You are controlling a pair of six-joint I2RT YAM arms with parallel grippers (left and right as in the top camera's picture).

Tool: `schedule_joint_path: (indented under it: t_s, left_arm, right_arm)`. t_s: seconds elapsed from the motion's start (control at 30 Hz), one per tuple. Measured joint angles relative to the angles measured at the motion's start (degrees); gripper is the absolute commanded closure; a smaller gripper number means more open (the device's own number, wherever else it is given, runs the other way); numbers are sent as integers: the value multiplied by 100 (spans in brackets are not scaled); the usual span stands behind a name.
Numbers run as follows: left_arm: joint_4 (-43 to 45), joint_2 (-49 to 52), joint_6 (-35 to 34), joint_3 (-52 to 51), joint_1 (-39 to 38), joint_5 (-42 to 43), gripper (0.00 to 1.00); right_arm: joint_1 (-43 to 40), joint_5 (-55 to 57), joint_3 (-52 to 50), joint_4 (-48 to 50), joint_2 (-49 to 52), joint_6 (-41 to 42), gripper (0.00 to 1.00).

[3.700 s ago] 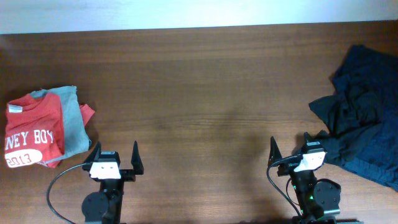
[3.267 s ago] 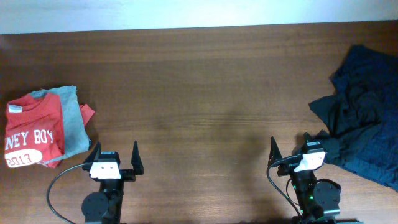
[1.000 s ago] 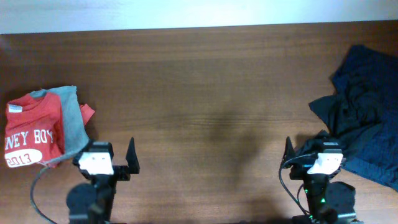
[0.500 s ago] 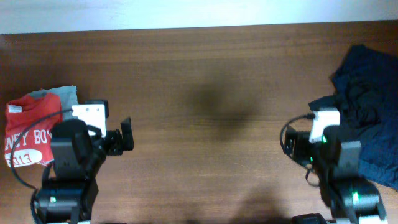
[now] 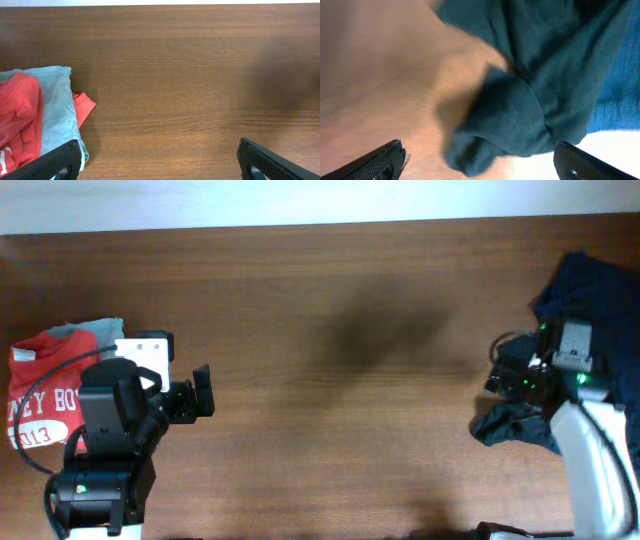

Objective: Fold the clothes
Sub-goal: 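Reach the right gripper into the dark clothes pile and grasp a shirt, then pull the dark shirt left onto the table center with the right gripper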

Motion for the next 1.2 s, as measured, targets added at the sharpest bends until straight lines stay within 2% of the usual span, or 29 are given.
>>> schedule_joint_path:
  t_s: [0.13, 0.17, 0.2, 0.27, 0.33, 0.37, 0.43, 0.63, 0.8, 0.9, 1.0, 1.1, 1.13, 1.17, 1.2]
  left_arm:
    - [0, 0, 0, 2, 0, 2, 1]
    - [0, 0, 0, 4, 0, 2, 1]
    - [0, 0, 0, 4, 0, 0, 1]
    - [0, 0, 0, 7, 0, 2, 1]
    - [0, 0, 0, 7, 0, 2, 1]
    - [0, 0, 0, 7, 0, 2, 1]
    - [0, 0, 0, 7, 0, 2, 1]
    - [0, 0, 0, 7, 0, 0, 1]
    - [0, 0, 0, 7, 0, 2, 1]
    - [0, 0, 0, 7, 0, 2, 1]
    - [0, 0, 0, 7, 0, 2, 1]
    - [0, 0, 0, 7, 0, 0, 1]
    - [2, 0, 0, 7, 0, 0, 1]
    - [-2, 0, 0, 7, 0, 2, 1]
    - [0, 0, 0, 7, 0, 2, 1]
  right_arm:
    - [-308, -39, -2, 22, 863, 103, 3]
    - [-345, -42, -2, 50, 988, 120, 4]
    - [-391, -44, -2, 98, 1154, 127, 10]
    - [-446, -42, -2, 127, 1405, 166, 24]
    - [-466, -55, -2, 140, 1578, 184, 48]
    - [-466, -59, -2, 146, 1641, 153, 68]
    - [-468, -66, -2, 170, 1735, 168, 96]
    - [-468, -142, 24, 142, 1729, 138, 96]
    - [-280, -949, 485, 55, 1294, -409, 96]
    - [291, -1641, 1003, 81, 750, -1054, 94]
    - [1311, -2059, 1392, 109, 282, -1709, 93]
    - [2479, -2271, 1473, 111, 201, -2155, 81]
    - [2929, -2291, 1471, 125, 258, -2256, 75]
    - [3213, -2275, 1471, 160, 315, -2337, 61]
    - [3547, -2210, 1471, 256, 417, -2382, 57]
